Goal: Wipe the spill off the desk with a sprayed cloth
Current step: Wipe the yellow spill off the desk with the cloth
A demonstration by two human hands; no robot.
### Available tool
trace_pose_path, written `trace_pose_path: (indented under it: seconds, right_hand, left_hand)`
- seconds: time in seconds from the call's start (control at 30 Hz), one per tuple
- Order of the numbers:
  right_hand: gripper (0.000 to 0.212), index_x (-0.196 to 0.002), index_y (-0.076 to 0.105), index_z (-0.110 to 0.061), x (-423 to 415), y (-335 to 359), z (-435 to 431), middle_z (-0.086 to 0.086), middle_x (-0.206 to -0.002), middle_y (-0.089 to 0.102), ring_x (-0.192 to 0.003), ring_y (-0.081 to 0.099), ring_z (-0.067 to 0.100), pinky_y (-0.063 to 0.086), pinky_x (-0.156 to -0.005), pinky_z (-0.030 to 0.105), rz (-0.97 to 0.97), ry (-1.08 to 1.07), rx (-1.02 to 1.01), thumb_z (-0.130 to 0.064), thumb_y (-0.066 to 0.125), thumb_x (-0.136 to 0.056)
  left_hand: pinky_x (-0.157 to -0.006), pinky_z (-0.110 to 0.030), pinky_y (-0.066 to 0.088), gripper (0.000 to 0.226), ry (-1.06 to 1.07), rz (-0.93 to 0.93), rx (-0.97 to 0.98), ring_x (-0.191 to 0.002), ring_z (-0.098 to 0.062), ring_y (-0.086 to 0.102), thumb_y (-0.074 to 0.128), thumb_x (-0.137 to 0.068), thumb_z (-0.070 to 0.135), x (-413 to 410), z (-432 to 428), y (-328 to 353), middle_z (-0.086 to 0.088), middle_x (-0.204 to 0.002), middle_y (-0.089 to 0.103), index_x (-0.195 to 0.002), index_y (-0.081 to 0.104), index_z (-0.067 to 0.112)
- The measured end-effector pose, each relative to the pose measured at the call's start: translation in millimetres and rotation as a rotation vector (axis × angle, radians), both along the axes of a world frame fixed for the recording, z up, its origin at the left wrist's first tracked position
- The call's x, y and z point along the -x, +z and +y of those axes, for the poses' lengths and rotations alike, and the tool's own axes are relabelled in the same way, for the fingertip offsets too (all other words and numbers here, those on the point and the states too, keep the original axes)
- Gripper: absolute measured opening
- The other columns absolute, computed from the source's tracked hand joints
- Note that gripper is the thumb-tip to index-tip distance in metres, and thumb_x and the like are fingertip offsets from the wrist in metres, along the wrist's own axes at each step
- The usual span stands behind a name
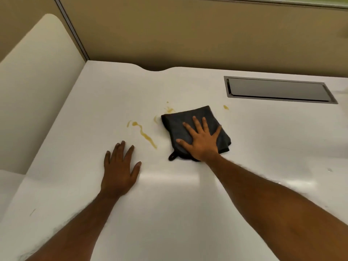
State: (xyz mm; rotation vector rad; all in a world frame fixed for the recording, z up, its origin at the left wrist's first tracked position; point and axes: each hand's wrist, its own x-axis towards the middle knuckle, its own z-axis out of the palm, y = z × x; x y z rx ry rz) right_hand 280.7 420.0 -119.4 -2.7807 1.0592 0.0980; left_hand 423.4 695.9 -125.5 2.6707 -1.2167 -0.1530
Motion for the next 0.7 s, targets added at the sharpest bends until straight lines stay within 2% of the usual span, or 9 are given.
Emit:
trace_pose_path:
  seconds: [0.07,0.1,0.23,0.3,0.43,0.47,0.57,0.63,0.7]
  right_hand:
    - [0.094,-0.154,0.005,-0.045,-16.7,1.6,10.6,0.003,-0.166,-0.009,-0.150,-0.016,0.035,-0.015,-0.100,0.080,0.007,-0.356,-0.028,-0.092,0.004,-0.072]
    - [0.099,-0.155,0.003,-0.043,-28.5,2.2,27.1,0.008,-0.166,-0.010,-0.149,-0.018,0.039,-0.014,-0.099,0.081,0.010,-0.392,-0.046,-0.093,0.002,-0.070]
    - [0.094,-0.153,0.002,-0.048,-39.3,-9.4,71.5,0.004,-0.166,-0.010,-0.150,-0.018,0.037,-0.016,-0.101,0.079,0.032,0.104,-0.005,-0.096,0.003,-0.071]
    - [0.089,-0.151,0.007,-0.051,-36.2,-5.4,46.9,-0.003,-0.167,-0.005,-0.151,-0.015,0.030,-0.014,-0.103,0.078,-0.005,0.150,-0.011,-0.094,0.011,-0.074]
    - [0.094,-0.154,0.008,-0.046,-41.7,1.8,18.9,0.000,-0.166,-0.008,-0.151,-0.015,0.032,-0.012,-0.102,0.081,-0.006,-0.280,-0.045,-0.094,0.010,-0.073]
    - [0.097,-0.154,0.005,-0.044,-47.5,3.1,27.8,0.003,-0.166,-0.010,-0.150,-0.016,0.035,-0.012,-0.101,0.081,0.000,-0.305,-0.044,-0.095,0.007,-0.071]
    - [0.100,-0.153,0.000,-0.046,-53.2,-5.8,63.0,0.006,-0.166,-0.011,-0.149,-0.017,0.038,-0.022,-0.100,0.078,0.023,-0.002,-0.009,-0.097,0.000,-0.067]
    - [0.094,-0.152,0.000,-0.051,-47.8,-6.3,55.9,0.001,-0.166,-0.010,-0.150,-0.017,0.033,-0.016,-0.103,0.078,0.024,0.207,0.007,-0.097,0.006,-0.070]
    - [0.089,-0.151,0.002,-0.053,-48.9,-1.1,35.0,-0.004,-0.167,-0.008,-0.151,-0.016,0.028,-0.012,-0.105,0.077,0.011,0.173,-0.020,-0.095,0.012,-0.073]
  left_hand:
    - [-0.120,-0.054,0.014,0.070,-0.004,-0.005,-0.005,-0.149,-0.032,0.023,0.027,-0.093,0.054,1.1,-0.8,-1.3,-0.017,-0.159,0.028,-0.148,0.039,0.013]
    - [-0.120,-0.054,0.014,0.069,-0.002,-0.002,-0.002,-0.149,-0.033,0.023,0.027,-0.093,0.053,1.2,-0.8,-1.5,-0.017,-0.159,0.028,-0.148,0.039,0.013]
    - [-0.120,-0.055,0.014,0.072,-0.004,-0.001,0.012,-0.149,-0.033,0.022,0.026,-0.092,0.054,-0.2,0.4,-2.8,-0.017,-0.159,0.027,-0.149,0.038,0.012]
    - [-0.120,-0.054,0.015,0.074,0.008,0.011,0.020,-0.149,-0.032,0.021,0.025,-0.091,0.057,-0.2,0.1,-1.6,-0.016,-0.160,0.026,-0.149,0.037,0.012]
    - [-0.120,-0.053,0.016,0.076,0.034,-0.013,0.034,-0.149,-0.030,0.023,0.031,-0.090,0.062,-3.8,6.6,-5.5,-0.014,-0.159,0.028,-0.148,0.037,0.013]
    - [-0.120,-0.052,0.016,0.077,0.036,-0.011,0.038,-0.149,-0.029,0.023,0.031,-0.089,0.064,-5.9,9.2,-6.7,-0.013,-0.160,0.027,-0.148,0.036,0.014]
    - [-0.120,-0.052,0.014,0.079,0.023,-0.020,0.047,-0.148,-0.029,0.024,0.031,-0.088,0.066,-13.9,13.5,-9.3,-0.013,-0.160,0.027,-0.149,0.035,0.016]
    - [-0.120,-0.054,0.014,0.080,0.012,-0.023,0.040,-0.148,-0.030,0.023,0.029,-0.087,0.067,-17.5,11.0,-9.5,-0.014,-0.160,0.027,-0.149,0.036,0.016]
    - [-0.119,-0.055,0.015,0.081,0.020,-0.018,0.035,-0.149,-0.029,0.022,0.028,-0.086,0.069,-21.2,7.0,-9.5,-0.013,-0.160,0.026,-0.149,0.037,0.017]
